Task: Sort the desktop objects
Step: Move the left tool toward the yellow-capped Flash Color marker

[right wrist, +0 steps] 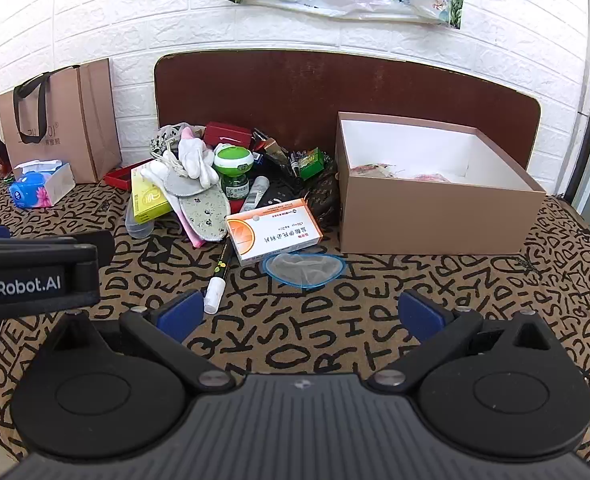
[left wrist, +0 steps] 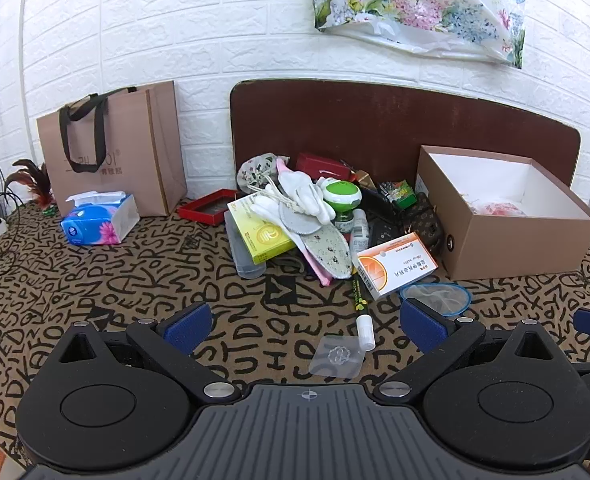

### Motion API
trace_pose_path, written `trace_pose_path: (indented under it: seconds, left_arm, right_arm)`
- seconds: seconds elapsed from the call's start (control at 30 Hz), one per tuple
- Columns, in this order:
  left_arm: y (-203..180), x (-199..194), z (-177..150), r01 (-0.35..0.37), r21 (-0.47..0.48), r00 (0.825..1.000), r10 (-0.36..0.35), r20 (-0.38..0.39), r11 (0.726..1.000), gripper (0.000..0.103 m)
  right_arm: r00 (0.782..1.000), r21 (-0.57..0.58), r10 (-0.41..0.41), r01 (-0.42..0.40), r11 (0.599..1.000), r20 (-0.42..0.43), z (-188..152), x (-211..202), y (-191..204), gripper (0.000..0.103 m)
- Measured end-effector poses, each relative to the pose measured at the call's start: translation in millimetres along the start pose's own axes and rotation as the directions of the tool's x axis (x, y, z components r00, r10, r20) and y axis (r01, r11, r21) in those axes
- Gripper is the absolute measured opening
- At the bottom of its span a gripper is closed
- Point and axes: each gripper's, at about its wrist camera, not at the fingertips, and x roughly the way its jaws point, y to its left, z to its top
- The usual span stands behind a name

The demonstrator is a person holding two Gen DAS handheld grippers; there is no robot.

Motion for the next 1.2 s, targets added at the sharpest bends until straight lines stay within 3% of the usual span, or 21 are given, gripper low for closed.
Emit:
trace_pose_path:
  seconds: [0.83,1.2]
  left_arm:
    - [5.1,8.6,1.5,-0.009,-0.001,1.0,0.009,-0.02,1.0,0.103]
    - [8.4,37.8,10.1,-0.008,-0.007,0.998,0.007,-0.062,1.0,0.103]
  right_arm:
    - [1.0,-0.006,0.021,-0.022,1.0,-0.004,2.5,6.9,4.0,0.103]
    - [0.999,-0.017,0.041,-0.041,0.999,-0.03,11.4,28.6,8.2,0.103]
